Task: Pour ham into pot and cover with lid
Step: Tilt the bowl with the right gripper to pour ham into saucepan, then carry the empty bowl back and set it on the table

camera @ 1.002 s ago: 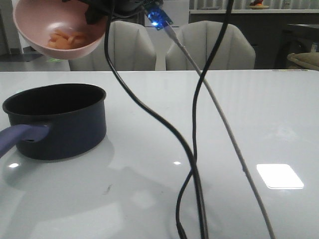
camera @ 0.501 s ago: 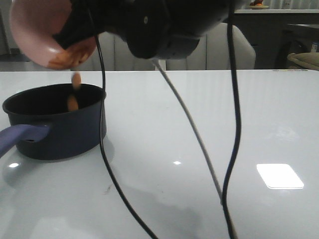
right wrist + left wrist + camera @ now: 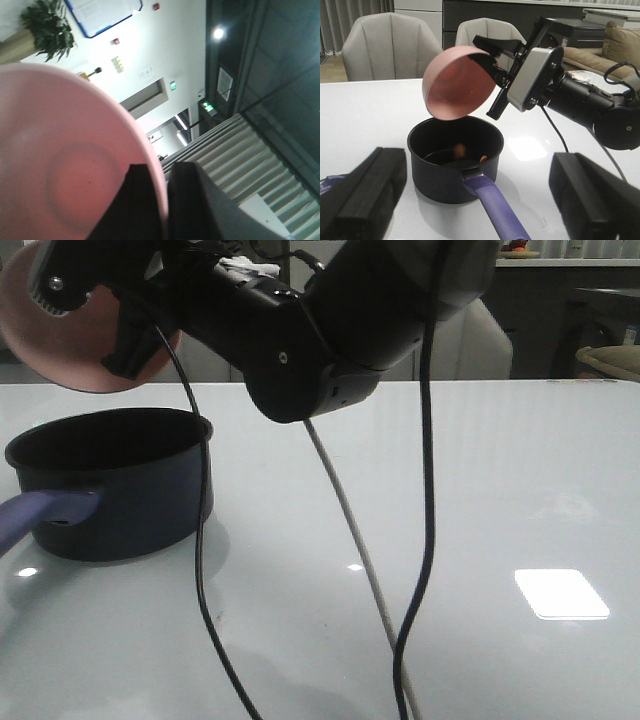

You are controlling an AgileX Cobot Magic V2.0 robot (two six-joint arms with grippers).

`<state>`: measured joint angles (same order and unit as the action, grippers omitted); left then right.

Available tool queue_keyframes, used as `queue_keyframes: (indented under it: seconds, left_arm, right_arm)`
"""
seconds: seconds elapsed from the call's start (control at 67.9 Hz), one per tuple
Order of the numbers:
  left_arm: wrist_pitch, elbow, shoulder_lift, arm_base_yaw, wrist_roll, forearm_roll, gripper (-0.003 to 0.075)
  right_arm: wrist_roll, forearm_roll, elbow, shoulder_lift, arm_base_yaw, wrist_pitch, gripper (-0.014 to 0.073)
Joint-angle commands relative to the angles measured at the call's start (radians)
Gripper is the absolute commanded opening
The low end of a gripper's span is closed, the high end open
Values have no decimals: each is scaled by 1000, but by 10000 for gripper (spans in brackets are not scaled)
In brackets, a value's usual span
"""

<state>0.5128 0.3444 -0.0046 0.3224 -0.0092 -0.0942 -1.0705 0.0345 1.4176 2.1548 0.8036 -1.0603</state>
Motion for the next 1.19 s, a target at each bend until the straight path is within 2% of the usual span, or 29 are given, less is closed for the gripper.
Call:
queue_keyframes:
  seconds: [0.0, 0.103, 0.192, 0.236, 0.25, 0.28, 0.309, 0.324, 0.339, 0.368, 0.413, 0.427, 0.545, 0.56, 0.634, 0.648, 0.663, 0.707, 0.722, 0.796, 0.987, 1.179]
  left_arm:
    - [-81, 23, -4, 6, 0, -13, 617]
    - [-81, 23, -4, 6, 0, -13, 617]
    - [-81, 23, -4, 6, 0, -13, 617]
    - [-81, 23, -4, 6, 0, -13, 617]
    - [-81, 23, -4, 6, 0, -13, 617]
    - [-81, 23, -4, 6, 0, -13, 617]
    - [-81, 23, -4, 6, 0, -13, 617]
    - [-81, 23, -4, 6, 0, -13, 617]
    - [-81, 23, -4, 6, 0, -13, 617]
    - [-81, 23, -4, 6, 0, -13, 617]
    - [-81, 23, -4, 6, 0, -13, 617]
    - [-81, 23, -4, 6, 0, -13, 617]
    - [-81, 23, -4, 6, 0, -13, 617]
    - [-81, 23, -4, 6, 0, -13, 617]
    - [-81, 23, -4, 6, 0, -13, 617]
    - [-81, 23, -4, 6, 0, -13, 617]
    - [-81, 23, -4, 6, 0, -13, 617]
    - [-81, 23, -4, 6, 0, -13, 617]
    - [-81, 23, -4, 6, 0, -13, 617]
    - [-81, 23, -4, 6, 0, -13, 617]
    - [-81, 23, -4, 6, 0, -13, 617]
    - [-81, 23, -4, 6, 0, -13, 617]
  right_arm:
    - [-3, -8, 27, -68, 2, -127, 134]
    - [61, 16, 27, -68, 2, -132, 134]
    - [248, 73, 27, -70, 2, -146, 134]
    - [437, 113, 27, -77, 2, -149, 134]
    - [437, 119, 27, -79, 2, -147, 134]
    - [576, 143, 27, -85, 2, -143, 134]
    - [658, 165, 27, -91, 2, -130, 134]
    - [756, 179, 27, -100, 2, -102, 134]
    - [756, 184, 27, -100, 2, -102, 134]
    - [837, 197, 27, -112, 2, -58, 134]
    - [936, 219, 27, -141, -1, 62, 134]
    - [943, 219, 27, -141, -1, 62, 134]
    - [963, 227, 27, -213, -14, 331, 134]
    - [963, 227, 27, -233, -19, 400, 134]
    - [962, 227, 27, -274, -33, 538, 134]
    - [962, 227, 27, -295, -42, 609, 134]
    - [962, 227, 27, -301, -42, 609, 134]
    - [962, 227, 27, -336, -60, 742, 134]
    - [962, 227, 27, -336, -63, 742, 134]
    - [961, 227, 27, -393, -108, 918, 134]
    - [961, 227, 27, -503, -245, 1211, 134]
    - [962, 227, 27, -544, -396, 1446, 134]
